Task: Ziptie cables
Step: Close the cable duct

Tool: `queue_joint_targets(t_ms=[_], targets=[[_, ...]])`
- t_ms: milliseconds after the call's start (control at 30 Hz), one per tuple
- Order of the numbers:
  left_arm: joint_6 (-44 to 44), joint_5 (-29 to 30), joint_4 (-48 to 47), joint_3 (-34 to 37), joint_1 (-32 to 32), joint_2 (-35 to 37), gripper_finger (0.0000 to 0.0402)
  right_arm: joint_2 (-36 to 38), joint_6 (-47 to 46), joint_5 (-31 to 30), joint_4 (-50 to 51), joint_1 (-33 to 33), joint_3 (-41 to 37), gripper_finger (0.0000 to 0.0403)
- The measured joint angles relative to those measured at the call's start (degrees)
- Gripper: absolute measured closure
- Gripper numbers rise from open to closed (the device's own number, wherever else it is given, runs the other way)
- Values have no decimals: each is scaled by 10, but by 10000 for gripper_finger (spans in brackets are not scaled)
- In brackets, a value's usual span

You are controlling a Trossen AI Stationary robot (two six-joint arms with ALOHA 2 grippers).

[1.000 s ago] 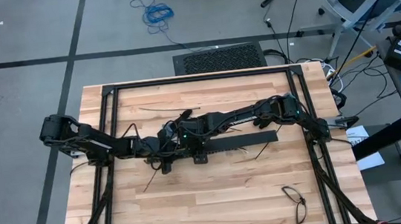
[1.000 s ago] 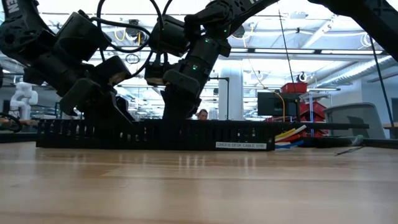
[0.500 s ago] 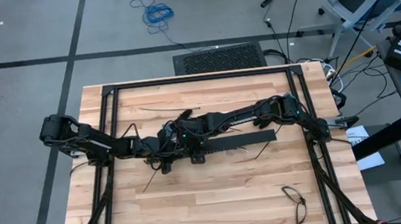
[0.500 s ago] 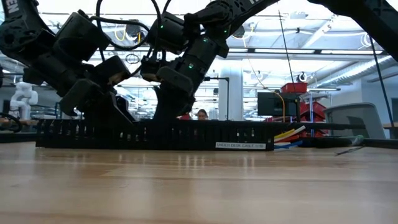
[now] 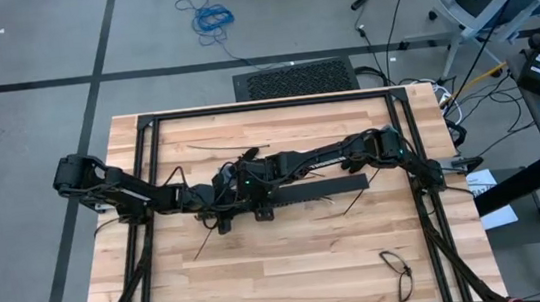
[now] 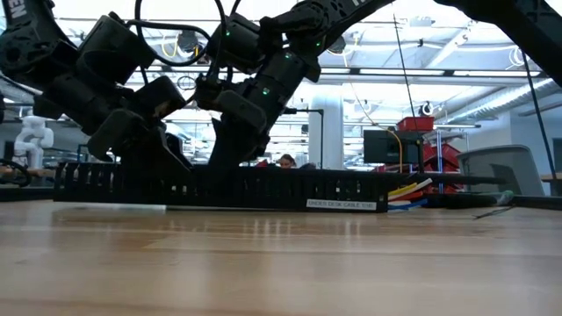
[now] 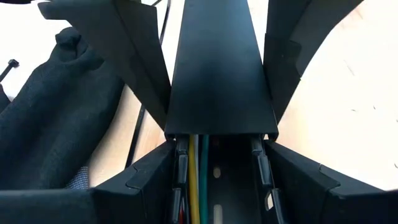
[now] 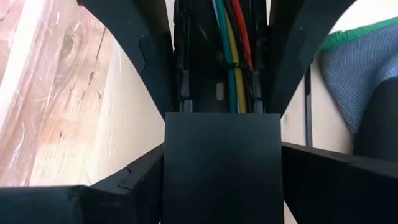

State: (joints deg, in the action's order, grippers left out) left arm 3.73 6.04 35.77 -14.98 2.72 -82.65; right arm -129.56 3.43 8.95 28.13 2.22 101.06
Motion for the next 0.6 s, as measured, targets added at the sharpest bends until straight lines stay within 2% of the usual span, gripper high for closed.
queue_joint_targets(t_ms=[600], targets=[[2,2,-2,-1,0,0,173,-4,10,0,-1,0,2,154]])
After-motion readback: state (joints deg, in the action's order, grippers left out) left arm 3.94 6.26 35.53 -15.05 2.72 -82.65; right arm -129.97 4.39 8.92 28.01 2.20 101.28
